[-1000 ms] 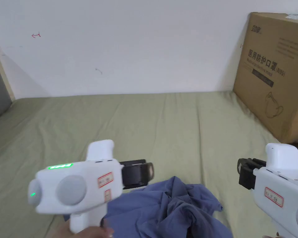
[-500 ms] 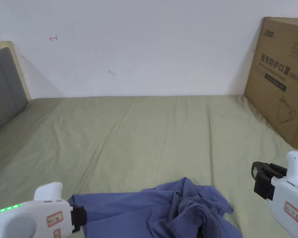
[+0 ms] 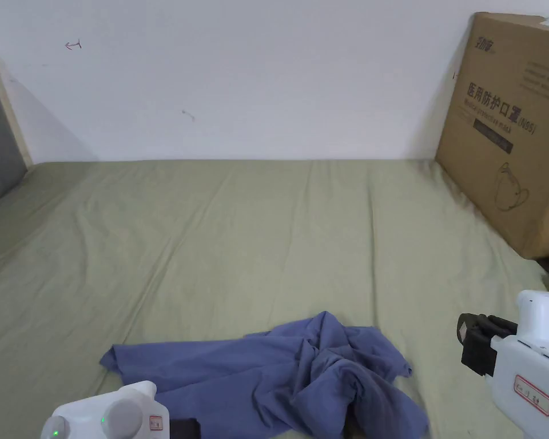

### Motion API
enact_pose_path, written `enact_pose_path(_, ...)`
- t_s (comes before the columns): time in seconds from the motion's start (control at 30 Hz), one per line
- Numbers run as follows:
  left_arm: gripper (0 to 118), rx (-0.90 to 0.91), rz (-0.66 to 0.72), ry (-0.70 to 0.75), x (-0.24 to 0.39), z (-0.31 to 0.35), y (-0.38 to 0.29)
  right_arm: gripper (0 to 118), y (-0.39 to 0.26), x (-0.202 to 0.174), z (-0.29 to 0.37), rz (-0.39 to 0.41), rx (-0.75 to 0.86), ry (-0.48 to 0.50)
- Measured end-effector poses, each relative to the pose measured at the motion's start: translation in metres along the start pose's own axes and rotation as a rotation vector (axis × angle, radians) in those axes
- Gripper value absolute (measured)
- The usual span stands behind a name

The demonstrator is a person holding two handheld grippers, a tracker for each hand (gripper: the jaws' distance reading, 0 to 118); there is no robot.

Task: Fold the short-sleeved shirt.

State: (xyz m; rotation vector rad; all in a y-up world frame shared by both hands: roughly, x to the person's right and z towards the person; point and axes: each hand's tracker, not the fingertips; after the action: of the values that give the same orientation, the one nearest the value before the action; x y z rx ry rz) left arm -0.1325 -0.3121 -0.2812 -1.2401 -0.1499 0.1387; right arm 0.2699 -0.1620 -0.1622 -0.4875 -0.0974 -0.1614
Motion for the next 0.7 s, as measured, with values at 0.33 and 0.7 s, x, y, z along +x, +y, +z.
enact_pose_path(0.33,2,0.318,-0.063,-0.086,-0.028,0.094,-0.012,49,-0.034,0.031,-0.101,-0.116,-0.481,0.085)
enact_pose_path(0.7,2,0.328,0.032,-0.054,-0.084,0.096,-0.003,71,-0.08,0.03,-0.17,-0.034,-0.69,0.025)
